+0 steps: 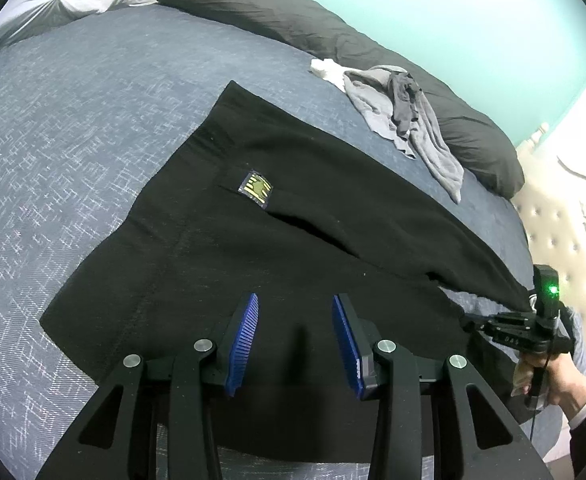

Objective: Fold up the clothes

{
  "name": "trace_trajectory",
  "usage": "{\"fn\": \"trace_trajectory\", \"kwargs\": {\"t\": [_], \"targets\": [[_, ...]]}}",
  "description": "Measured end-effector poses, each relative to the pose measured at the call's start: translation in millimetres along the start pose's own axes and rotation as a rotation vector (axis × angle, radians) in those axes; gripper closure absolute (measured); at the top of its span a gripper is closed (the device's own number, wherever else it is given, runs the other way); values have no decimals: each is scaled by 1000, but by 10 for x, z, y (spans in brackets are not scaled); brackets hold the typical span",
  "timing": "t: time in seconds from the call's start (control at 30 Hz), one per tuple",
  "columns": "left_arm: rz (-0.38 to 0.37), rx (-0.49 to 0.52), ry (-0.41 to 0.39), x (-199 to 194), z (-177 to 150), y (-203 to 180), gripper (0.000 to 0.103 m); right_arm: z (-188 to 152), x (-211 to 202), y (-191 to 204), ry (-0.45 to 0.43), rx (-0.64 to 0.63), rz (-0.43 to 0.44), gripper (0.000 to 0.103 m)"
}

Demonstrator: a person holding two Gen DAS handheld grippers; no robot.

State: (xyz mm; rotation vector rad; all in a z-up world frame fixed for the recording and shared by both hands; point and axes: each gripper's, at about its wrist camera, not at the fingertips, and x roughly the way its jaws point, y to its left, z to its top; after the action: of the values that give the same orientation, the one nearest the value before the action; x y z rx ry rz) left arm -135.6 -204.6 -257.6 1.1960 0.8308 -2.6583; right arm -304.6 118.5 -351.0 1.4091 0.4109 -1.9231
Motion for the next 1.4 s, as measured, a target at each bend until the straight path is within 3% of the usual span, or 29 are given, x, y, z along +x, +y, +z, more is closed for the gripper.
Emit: {"fn": "trace_trajectory", "kwargs": {"t": [0.2, 0.33, 0.4, 0.47, 0.53, 0.63, 0.9, 1.03, 1.2, 1.27, 1.4], "targets": [[1, -16, -2, -16, 26, 68, 60, 7, -11, -57, 25, 12, 6, 100], [-2, -16, -1, -18, 27, 67, 60, -15, -184, -111, -34, 22, 57, 99], [-5, -17, -1, -20, 26, 64, 60, -55, -291, -243, -45, 57, 49, 94], [-5, -15, -2, -22, 25, 56, 60, -129, -418, -389, -59, 94, 43, 74], [-4, -12, -2, -17, 21, 41, 60, -245, -594, -552, -83, 118, 46, 70], [-6, -8, 2, -1, 14, 15, 60, -428, -784, -738, -77, 80, 17, 66], [-5, 10, 15, 54, -16, -72, 60, -753, -531, -600, 31, -93, -63, 65], [-3, 12, 21, 75, -18, -76, 60, -913, -396, -524, 85, -180, -103, 65], [-3, 10, 20, 80, -12, -74, 60, -957, -313, -471, 99, -221, -119, 82], [-2, 9, 20, 82, -15, -74, 60, -945, -345, -497, 82, -210, -116, 97], [-5, 6, 21, 82, -14, -71, 60, -930, -413, -521, 63, -202, -108, 100]]}}
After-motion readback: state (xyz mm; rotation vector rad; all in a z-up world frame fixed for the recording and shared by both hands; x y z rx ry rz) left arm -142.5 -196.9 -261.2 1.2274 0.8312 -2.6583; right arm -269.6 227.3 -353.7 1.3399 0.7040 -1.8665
